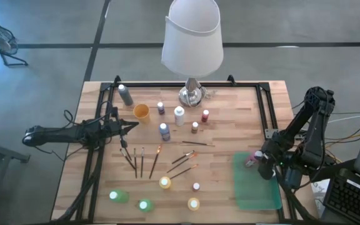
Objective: Pick & Place Paint Supplies
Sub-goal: Put the pink paint bottle into the green bin
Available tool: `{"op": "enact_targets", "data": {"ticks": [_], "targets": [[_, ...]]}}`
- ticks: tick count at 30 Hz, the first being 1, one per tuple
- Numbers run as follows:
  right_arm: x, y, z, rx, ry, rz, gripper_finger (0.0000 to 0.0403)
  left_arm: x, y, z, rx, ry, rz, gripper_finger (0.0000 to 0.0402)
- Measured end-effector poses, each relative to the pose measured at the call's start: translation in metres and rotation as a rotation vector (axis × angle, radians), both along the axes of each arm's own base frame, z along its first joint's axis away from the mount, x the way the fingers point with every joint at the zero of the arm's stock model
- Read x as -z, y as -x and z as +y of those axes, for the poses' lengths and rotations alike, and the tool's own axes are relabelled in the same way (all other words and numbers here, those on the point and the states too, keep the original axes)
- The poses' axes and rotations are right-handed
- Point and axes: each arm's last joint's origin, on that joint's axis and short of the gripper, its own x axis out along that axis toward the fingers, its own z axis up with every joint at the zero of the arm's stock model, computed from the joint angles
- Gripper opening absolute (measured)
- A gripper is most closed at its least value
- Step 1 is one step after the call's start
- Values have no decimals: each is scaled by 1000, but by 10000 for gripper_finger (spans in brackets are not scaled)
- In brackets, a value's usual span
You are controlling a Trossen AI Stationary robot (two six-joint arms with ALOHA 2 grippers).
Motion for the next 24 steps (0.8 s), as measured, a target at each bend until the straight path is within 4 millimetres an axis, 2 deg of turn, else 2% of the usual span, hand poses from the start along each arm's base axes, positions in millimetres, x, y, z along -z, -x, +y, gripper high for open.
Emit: {"op": "enact_targets", "data": {"ticks": [3, 10, 20, 24], "targets": [[0, 0, 0, 0, 0, 2, 114, 0, 0, 0, 0, 0, 0, 13], [0, 3, -2, 20, 12, 8, 122, 0, 0, 0, 0, 0, 0, 13], [-15, 2, 4, 30, 37, 68, 113, 0, 0, 0, 0, 0, 0, 13], [-11, 0, 8, 32, 66, 56, 126, 0, 0, 0, -1, 0, 0, 13]]}}
